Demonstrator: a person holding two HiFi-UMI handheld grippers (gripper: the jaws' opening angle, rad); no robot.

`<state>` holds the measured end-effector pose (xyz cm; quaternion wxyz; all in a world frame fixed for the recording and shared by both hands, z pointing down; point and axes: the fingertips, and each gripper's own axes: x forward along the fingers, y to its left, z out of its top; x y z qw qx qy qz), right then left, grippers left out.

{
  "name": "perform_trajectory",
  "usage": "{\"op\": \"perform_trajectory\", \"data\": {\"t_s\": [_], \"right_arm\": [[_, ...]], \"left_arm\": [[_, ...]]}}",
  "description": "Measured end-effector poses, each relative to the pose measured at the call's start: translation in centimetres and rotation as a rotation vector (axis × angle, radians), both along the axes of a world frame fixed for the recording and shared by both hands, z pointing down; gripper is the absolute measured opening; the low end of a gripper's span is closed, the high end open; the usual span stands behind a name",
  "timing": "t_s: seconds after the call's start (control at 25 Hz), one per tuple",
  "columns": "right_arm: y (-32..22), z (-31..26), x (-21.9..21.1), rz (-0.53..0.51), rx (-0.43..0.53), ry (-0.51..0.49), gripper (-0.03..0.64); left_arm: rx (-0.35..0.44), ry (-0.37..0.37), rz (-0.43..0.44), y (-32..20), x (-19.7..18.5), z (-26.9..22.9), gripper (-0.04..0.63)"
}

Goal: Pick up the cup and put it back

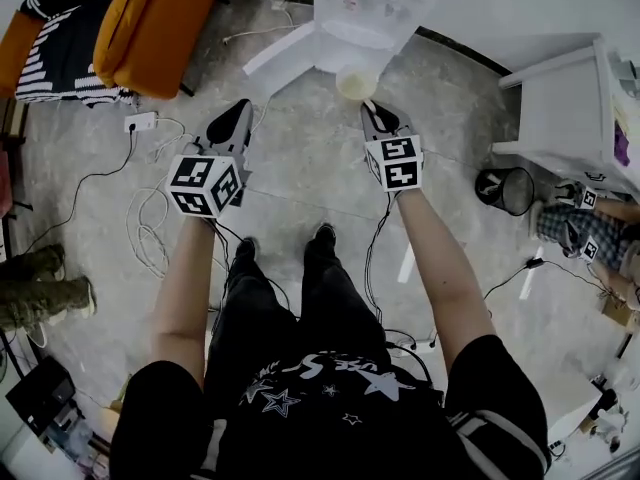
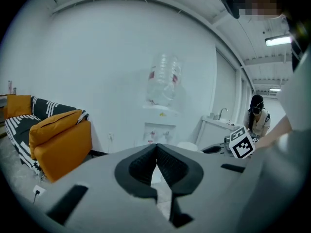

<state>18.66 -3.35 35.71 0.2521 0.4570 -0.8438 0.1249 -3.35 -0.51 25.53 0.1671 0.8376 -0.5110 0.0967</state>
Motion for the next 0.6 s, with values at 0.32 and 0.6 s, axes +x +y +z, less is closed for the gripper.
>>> {"op": "perform_trajectory", "data": {"t_s": [0.32,0.6], "right_arm": [[1.6,-7.1,-2.9,0.118,0.067,-0.001,0.044],[5.0,-11.5,-4.9,0.319,0.101,-0.007,0.043]], "left_arm": [[-0.006,0.037,0.082,0.1,-4.0,-2.2,0.009],[0.004,0.024,0.272,0.1,-7.3,-4.2,0.009]]}}
